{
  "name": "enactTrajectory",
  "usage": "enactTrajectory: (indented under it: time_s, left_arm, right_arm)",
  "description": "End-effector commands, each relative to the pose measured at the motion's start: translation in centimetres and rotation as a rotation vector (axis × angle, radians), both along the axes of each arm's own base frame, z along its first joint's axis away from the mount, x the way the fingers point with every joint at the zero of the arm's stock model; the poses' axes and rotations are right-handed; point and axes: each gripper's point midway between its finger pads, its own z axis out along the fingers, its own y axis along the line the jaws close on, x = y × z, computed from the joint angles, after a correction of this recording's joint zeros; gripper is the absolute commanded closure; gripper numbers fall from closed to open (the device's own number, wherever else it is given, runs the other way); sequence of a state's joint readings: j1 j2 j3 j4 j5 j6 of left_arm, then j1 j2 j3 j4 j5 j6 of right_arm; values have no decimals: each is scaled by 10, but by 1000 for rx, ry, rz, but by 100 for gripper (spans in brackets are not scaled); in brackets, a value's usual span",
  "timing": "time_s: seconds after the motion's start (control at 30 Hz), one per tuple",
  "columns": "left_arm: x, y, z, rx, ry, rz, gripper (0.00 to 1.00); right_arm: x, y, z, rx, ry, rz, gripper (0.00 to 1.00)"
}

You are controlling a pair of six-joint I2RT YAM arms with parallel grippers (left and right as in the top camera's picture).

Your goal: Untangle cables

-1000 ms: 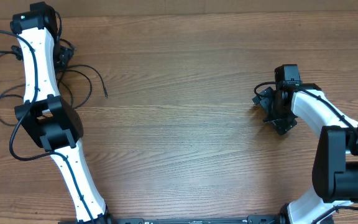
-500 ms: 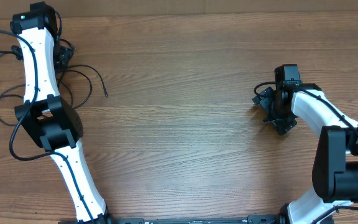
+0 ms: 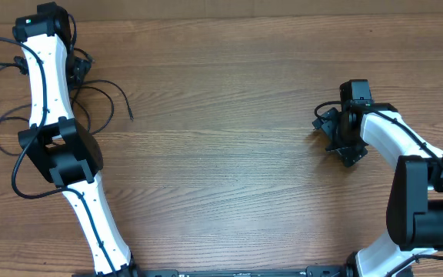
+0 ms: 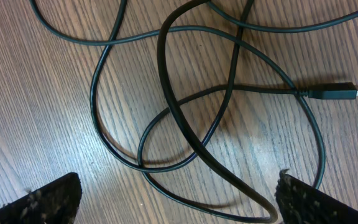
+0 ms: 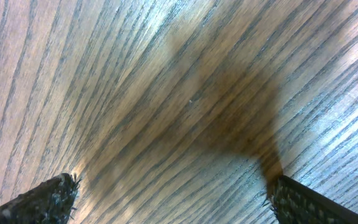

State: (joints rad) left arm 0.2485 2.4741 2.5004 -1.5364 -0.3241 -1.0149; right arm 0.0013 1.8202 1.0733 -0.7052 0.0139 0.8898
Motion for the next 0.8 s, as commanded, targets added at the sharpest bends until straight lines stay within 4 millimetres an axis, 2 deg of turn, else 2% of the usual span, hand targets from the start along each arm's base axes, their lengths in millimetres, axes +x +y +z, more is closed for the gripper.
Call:
enactTrajectory:
  time_s: [0.0, 0.1, 0.2, 0.3, 0.4, 0.6, 0.77]
  left_arm:
    - [-1, -2, -6, -11, 10, 1, 0]
    - [-1, -1, 0, -8, -2, 3, 0]
    - [-1, -1, 19, 3, -41, 2, 1]
    - [-2, -2, 51, 20, -108, 1, 1]
    - [-7, -6, 91, 40, -192, -5, 0]
    - [-25, -20, 169, 79, -363, -26, 1]
    - [-38, -38, 211, 94, -460, -59, 0]
  right_arm:
    - [-14, 2, -24, 18, 60, -2, 0]
    - [-14, 2, -24, 19, 60, -3, 0]
    - [-14, 2, -24, 19, 60, -2, 0]
    - [-14, 2, -24, 19, 60, -2, 0]
    - [-14, 2, -24, 19, 60, -2, 0]
    - [-14, 2, -24, 19, 60, -3, 0]
    - [-12, 2, -23, 19, 52, -3, 0]
